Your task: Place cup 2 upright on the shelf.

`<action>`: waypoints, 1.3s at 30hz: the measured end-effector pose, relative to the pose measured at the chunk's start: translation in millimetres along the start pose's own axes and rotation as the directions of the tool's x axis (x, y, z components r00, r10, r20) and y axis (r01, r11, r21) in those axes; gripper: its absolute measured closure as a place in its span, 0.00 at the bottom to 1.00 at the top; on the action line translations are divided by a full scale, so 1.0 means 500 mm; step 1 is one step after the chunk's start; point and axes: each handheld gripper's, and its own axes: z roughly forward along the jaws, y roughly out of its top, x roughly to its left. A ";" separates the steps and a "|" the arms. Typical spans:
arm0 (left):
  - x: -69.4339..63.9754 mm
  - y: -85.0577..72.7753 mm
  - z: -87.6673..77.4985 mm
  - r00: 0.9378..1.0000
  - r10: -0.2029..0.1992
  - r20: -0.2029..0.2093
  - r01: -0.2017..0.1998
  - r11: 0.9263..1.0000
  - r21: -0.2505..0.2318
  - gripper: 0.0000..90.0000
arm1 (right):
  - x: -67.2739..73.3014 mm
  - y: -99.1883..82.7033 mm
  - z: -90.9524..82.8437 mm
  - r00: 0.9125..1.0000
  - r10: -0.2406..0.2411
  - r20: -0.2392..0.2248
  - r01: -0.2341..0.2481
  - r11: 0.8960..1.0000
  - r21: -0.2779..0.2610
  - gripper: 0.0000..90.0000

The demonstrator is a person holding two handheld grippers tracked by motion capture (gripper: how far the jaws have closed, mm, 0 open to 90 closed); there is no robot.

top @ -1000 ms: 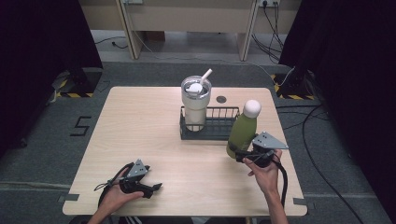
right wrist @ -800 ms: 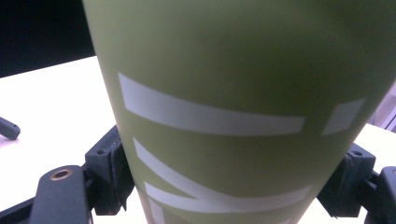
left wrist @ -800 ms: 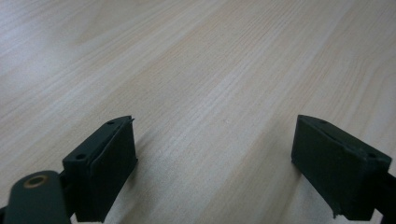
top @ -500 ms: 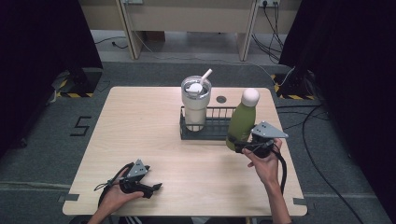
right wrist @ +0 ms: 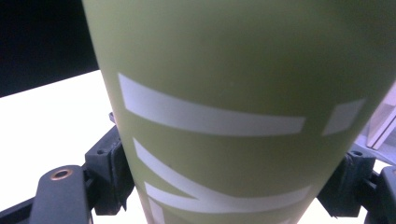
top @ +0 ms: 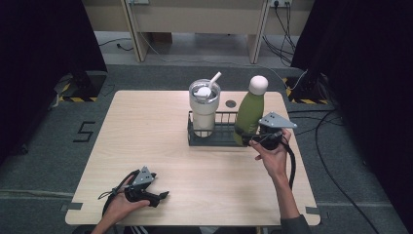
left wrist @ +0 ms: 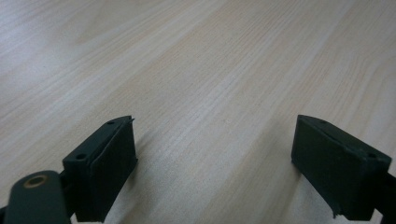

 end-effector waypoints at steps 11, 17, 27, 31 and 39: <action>0.000 0.000 0.000 1.000 0.001 0.000 -0.001 1.000 0.000 0.15 | -0.016 0.025 0.041 1.000 0.000 0.019 0.000 1.000 -0.005 0.23; 0.000 0.000 0.000 1.000 0.000 0.001 0.000 1.000 -0.001 0.15 | -0.026 0.030 0.065 0.999 0.000 0.032 0.000 1.000 0.001 0.23; 0.000 0.000 0.000 1.000 0.001 0.000 -0.001 1.000 0.000 0.15 | -0.042 0.032 0.096 0.999 0.009 0.054 -0.010 1.000 0.009 0.23; 0.000 0.000 0.000 1.000 0.001 0.000 -0.001 1.000 0.000 0.15 | -0.047 0.033 0.108 0.998 0.018 0.056 -0.018 1.000 0.012 0.23; 0.000 0.000 0.000 1.000 0.000 0.001 0.000 1.000 0.000 0.15 | -0.052 0.022 0.133 0.998 0.031 0.061 -0.033 0.999 0.026 0.23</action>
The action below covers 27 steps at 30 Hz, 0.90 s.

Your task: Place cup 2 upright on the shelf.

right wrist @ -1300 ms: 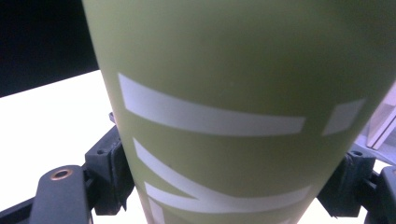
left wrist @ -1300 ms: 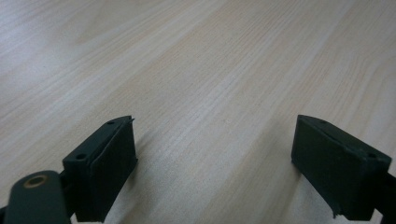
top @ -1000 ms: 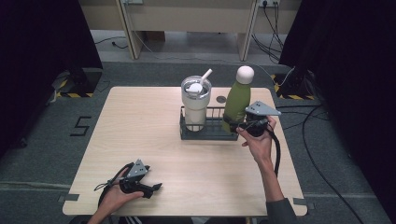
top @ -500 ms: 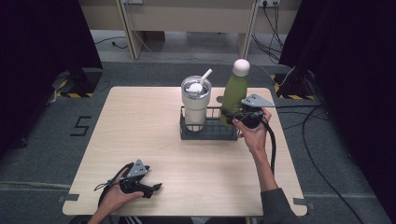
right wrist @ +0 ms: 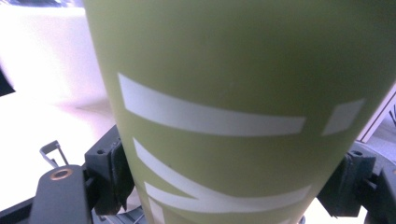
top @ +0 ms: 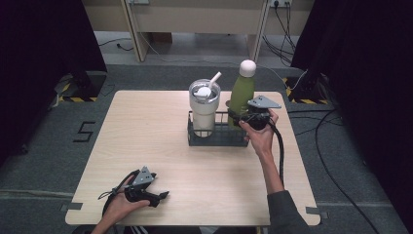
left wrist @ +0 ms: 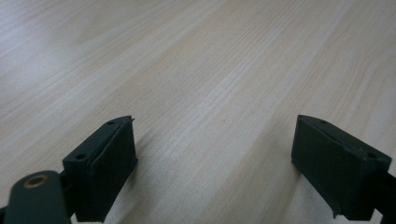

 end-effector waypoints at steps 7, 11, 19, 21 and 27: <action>0.000 0.000 0.000 1.000 0.000 -0.001 0.000 1.000 0.000 0.15 | -0.004 -0.006 0.016 1.000 0.011 0.002 -0.011 1.000 -0.009 0.23; 0.000 0.000 0.000 1.000 0.000 -0.001 0.000 1.000 0.000 0.15 | -0.002 -0.011 0.024 1.000 0.017 0.001 -0.017 1.000 0.002 0.23; 0.000 0.000 0.000 1.000 -0.001 -0.001 0.001 1.000 0.000 0.15 | 0.001 -0.021 0.039 1.000 0.018 -0.001 -0.018 1.000 0.007 0.23; 0.000 0.000 0.000 1.000 -0.001 0.000 0.001 1.000 0.000 0.15 | 0.000 -0.025 0.043 1.000 0.019 0.002 -0.019 1.000 0.007 0.23; 0.000 0.000 0.000 1.000 0.002 -0.002 -0.002 1.000 -0.001 0.15 | 0.006 -0.035 0.054 1.000 0.005 0.001 -0.005 1.000 0.019 0.23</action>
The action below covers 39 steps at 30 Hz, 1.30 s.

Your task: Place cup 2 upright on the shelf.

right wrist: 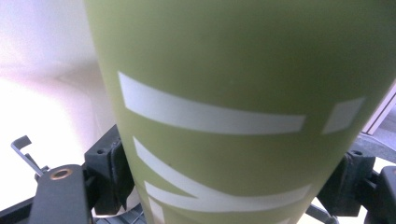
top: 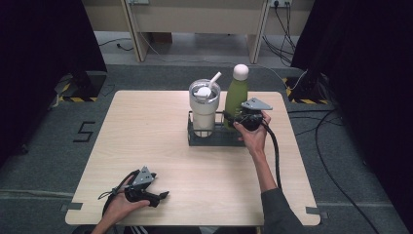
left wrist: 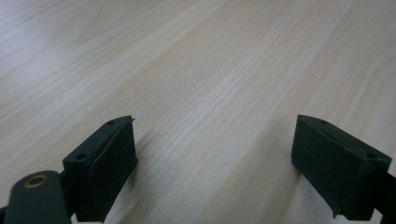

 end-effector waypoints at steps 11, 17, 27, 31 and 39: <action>0.000 0.000 0.000 1.000 -0.001 0.001 0.001 1.000 0.000 0.15 | 0.007 -0.015 0.016 1.000 0.004 -0.007 -0.004 1.000 0.011 0.23; 0.000 0.000 0.000 1.000 -0.002 0.001 0.002 1.000 0.000 0.15 | 0.003 -0.032 0.023 1.000 0.016 -0.006 -0.016 1.000 0.020 0.23; 0.000 0.000 0.000 1.000 -0.003 0.000 0.003 1.000 -0.002 0.15 | 0.005 -0.046 0.032 1.000 0.027 -0.010 -0.027 1.000 0.016 0.23; 0.000 0.000 0.000 1.000 0.000 0.000 0.000 1.000 0.001 0.15 | 0.009 -0.046 0.032 1.000 0.015 -0.006 -0.015 1.000 0.017 0.23; 0.000 0.000 0.000 1.000 0.001 0.001 -0.001 1.000 0.000 0.15 | 0.011 -0.048 0.034 1.000 0.003 -0.007 -0.003 1.000 0.017 0.23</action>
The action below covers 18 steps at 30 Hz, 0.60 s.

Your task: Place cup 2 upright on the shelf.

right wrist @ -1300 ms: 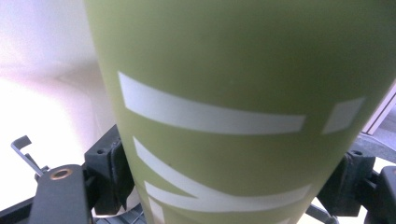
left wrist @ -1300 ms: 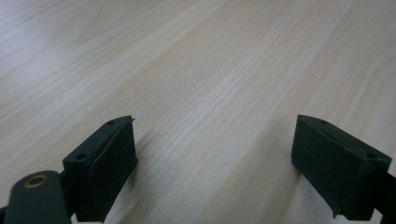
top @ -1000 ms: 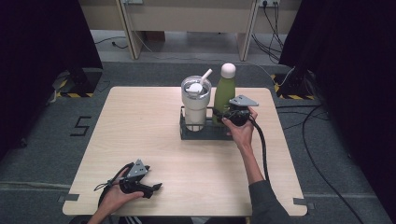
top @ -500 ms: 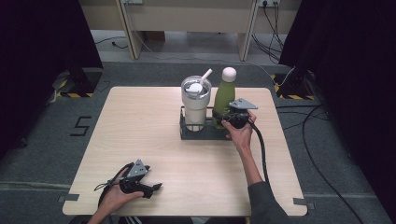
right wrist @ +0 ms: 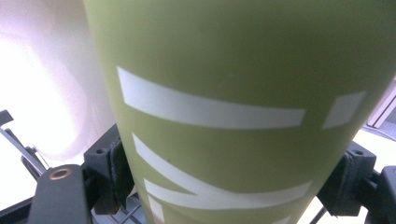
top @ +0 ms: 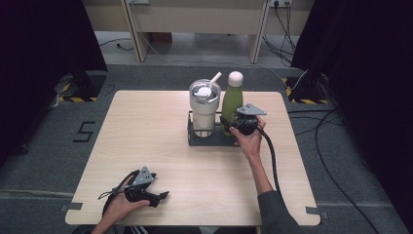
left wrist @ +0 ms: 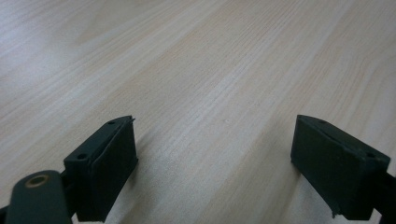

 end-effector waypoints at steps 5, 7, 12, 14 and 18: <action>0.000 0.000 0.000 1.000 -0.002 0.000 0.002 1.000 0.000 0.15 | -0.003 -0.001 -0.001 1.000 0.008 -0.011 -0.008 1.000 -0.002 0.23; 0.000 0.000 0.000 1.000 -0.001 -0.001 0.001 1.000 0.000 0.15 | -0.004 0.000 -0.001 1.000 0.014 -0.015 -0.014 1.000 0.004 0.23; 0.000 0.000 0.000 1.000 -0.001 0.001 0.001 1.000 0.000 0.15 | -0.007 -0.001 -0.001 0.999 0.039 -0.028 -0.039 0.999 0.005 0.21; 0.000 0.000 0.000 1.000 -0.001 0.001 0.001 1.000 0.000 0.15 | -0.010 -0.002 -0.001 0.998 0.056 -0.033 -0.056 0.998 0.005 0.18; 0.000 0.000 0.000 1.000 -0.001 0.001 0.001 1.000 -0.001 0.15 | -0.010 0.002 -0.010 0.998 0.051 -0.034 -0.052 0.999 -0.013 0.16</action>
